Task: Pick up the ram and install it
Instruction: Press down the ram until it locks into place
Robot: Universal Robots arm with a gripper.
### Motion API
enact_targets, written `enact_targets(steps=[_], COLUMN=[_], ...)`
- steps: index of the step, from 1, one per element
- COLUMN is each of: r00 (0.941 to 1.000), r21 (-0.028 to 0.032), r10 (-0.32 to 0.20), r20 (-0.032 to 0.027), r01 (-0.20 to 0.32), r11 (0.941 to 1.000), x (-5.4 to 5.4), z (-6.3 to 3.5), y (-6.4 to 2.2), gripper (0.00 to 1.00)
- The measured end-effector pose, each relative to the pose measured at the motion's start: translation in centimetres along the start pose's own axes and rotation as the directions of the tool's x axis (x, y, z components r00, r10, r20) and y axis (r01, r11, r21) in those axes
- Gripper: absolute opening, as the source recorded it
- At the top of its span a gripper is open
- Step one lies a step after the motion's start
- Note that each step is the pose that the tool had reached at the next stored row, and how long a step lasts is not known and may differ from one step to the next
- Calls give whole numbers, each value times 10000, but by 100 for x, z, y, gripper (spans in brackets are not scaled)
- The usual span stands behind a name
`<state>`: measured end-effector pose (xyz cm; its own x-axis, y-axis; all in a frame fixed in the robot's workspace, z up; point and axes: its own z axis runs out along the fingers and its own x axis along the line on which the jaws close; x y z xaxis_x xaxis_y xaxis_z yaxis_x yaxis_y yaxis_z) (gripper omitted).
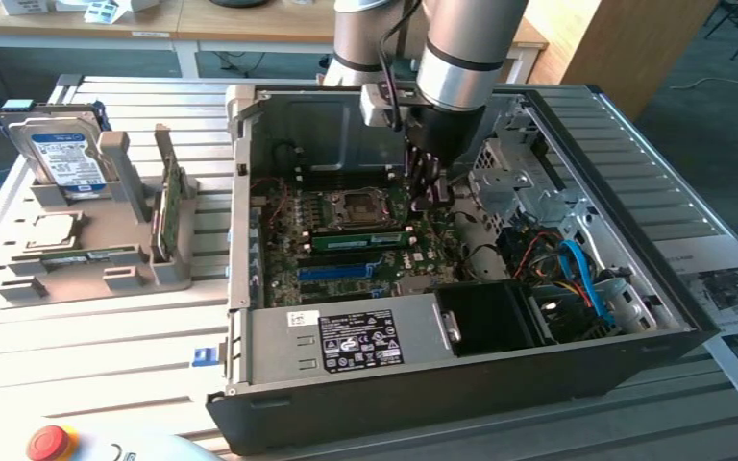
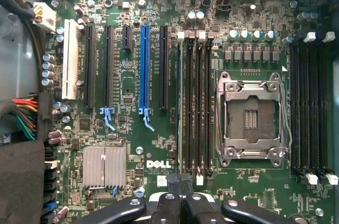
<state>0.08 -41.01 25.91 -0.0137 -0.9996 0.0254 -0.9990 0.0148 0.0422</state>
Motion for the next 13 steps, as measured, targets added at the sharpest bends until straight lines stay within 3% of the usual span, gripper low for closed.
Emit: enact_targets(steps=[13], r00=[10000], r21=[0], r10=[0], r20=[-1], r01=[0], r11=[10000], x=[-4], z=[160], y=[-7], gripper=[10])
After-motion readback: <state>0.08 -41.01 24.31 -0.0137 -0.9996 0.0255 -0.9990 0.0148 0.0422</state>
